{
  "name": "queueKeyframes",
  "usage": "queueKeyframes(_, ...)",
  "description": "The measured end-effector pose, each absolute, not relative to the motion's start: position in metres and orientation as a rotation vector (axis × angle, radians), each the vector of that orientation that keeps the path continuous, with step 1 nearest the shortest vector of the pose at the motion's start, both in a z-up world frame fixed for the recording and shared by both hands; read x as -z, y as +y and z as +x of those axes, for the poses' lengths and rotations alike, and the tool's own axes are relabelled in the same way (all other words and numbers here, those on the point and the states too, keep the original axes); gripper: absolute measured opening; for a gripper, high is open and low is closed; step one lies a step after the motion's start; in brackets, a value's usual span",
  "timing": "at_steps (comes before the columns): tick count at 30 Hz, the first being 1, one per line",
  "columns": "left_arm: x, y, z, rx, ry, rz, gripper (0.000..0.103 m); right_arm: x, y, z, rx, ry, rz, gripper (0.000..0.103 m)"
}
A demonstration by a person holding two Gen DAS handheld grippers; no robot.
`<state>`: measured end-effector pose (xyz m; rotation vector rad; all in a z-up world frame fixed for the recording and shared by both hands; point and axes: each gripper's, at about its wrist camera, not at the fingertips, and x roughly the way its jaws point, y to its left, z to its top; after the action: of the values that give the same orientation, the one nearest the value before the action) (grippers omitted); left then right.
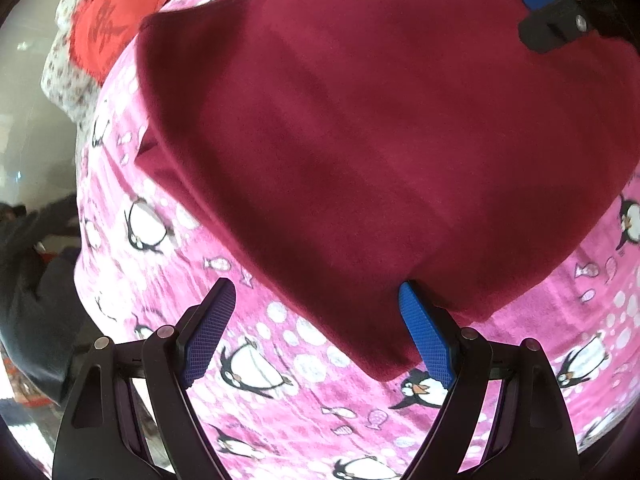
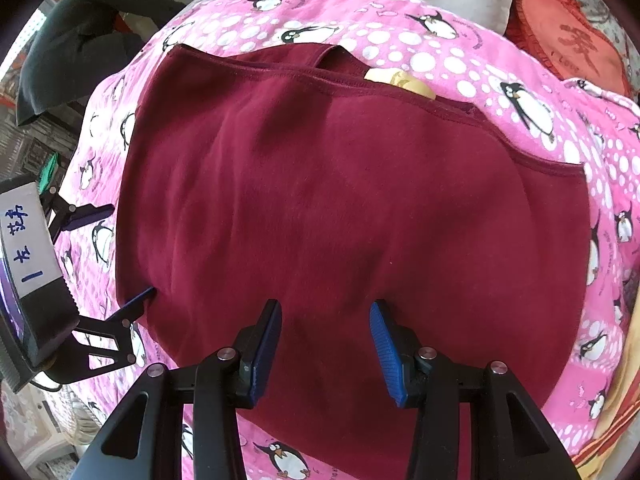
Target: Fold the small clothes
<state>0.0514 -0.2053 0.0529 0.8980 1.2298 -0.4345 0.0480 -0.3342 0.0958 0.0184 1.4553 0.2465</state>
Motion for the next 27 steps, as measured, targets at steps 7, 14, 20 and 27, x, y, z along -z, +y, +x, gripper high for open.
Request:
queueKeyframes(7,-0.052,-0.193,0.058,0.430,1.264,0.818,0.084,-0.094,-0.329,0.056,-0.284,1.461,0.047,0.044)
queueKeyframes(14,-0.046,-0.189,0.062,0.427,1.273,0.756,0.084,-0.094,-0.325,0.064,-0.289,1.470,0.066,0.044)
queueKeyframes(20,-0.039,-0.186,0.068,0.436,1.293,0.735,0.084,-0.102,-0.325,0.063,-0.286,1.445,0.079,0.044)
queueKeyframes(27,-0.036,-0.184,0.063,0.422,1.267,0.749,0.084,-0.104,-0.332,0.061,-0.299,1.447,0.096,0.044)
